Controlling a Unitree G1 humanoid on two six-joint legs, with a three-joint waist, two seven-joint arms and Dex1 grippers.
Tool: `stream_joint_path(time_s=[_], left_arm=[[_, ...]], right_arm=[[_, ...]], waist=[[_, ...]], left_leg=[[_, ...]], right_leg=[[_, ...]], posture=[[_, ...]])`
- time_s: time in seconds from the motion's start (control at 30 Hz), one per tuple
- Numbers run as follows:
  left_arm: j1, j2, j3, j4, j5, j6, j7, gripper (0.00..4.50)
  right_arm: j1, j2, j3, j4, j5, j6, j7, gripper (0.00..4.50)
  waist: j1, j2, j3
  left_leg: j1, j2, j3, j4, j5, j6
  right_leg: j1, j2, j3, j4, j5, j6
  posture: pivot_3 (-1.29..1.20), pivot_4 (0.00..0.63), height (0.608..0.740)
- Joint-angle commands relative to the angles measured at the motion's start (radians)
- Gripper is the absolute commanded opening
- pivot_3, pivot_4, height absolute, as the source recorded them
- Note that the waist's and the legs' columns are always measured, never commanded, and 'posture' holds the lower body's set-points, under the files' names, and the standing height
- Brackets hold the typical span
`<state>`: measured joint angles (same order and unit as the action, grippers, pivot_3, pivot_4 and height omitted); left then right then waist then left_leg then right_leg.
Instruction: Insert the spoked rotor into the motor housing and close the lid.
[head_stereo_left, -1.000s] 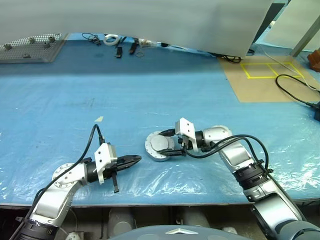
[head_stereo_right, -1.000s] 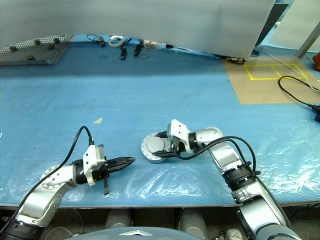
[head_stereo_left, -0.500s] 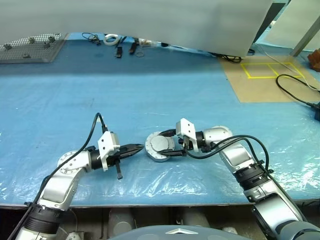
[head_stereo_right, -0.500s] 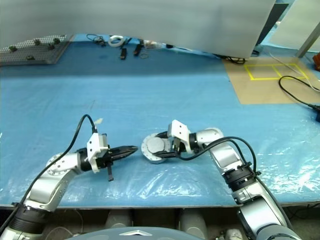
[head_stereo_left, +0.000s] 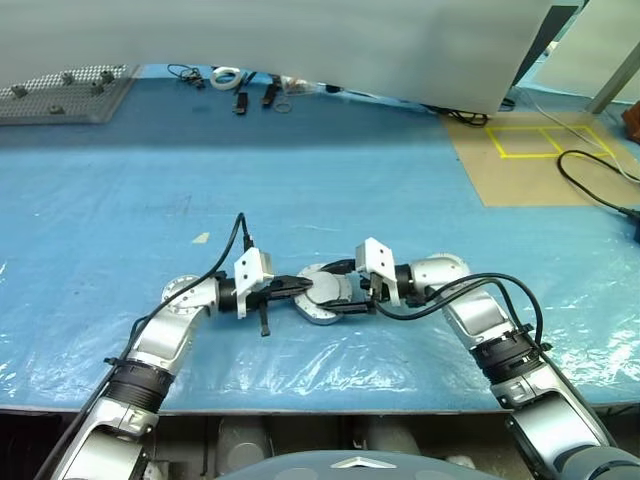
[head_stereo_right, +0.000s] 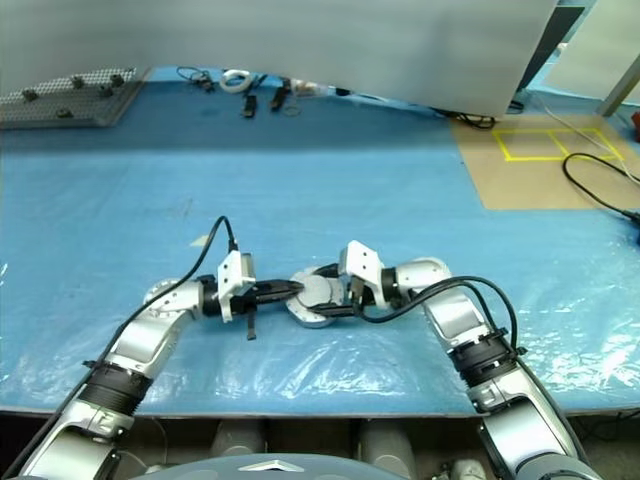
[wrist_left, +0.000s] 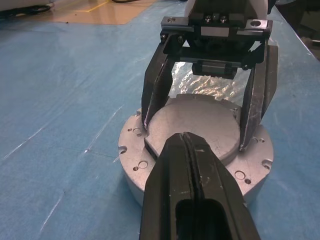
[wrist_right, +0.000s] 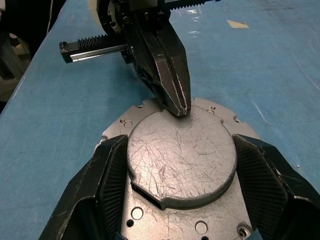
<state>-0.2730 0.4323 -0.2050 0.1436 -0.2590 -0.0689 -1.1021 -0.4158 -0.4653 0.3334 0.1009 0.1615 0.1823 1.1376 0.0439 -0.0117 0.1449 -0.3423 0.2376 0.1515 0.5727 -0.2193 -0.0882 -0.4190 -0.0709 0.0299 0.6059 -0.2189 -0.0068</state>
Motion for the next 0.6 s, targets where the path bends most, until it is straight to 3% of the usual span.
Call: stream_joint_path(time_s=[0.03,0.6], left_arm=[[0.001,0.014,-0.004,-0.007,0.005,-0.015,-0.026,0.0],[0.015,0.028,-0.031,0.045,0.083,-0.078,-0.032,0.0]], right_arm=[[0.041,-0.037,0.005,0.045,-0.045,0.054,-0.031,2.94],[0.05,-0.035,0.003,0.026,-0.034,0.078,-0.032,2.94]], waist=[[0.001,0.0,0.0],[0.005,0.001,-0.001]], left_leg=[[0.0,0.0,0.0,0.0,0.0,0.0],[0.0,-0.001,0.0,-0.002,0.0,0.0]], right_leg=[[0.0,0.0,0.0,0.0,0.0,0.0],[0.0,-0.002,0.0,-0.001,0.0,0.0]], posture=[[0.0,0.15,0.74],[0.0,0.15,0.74]])
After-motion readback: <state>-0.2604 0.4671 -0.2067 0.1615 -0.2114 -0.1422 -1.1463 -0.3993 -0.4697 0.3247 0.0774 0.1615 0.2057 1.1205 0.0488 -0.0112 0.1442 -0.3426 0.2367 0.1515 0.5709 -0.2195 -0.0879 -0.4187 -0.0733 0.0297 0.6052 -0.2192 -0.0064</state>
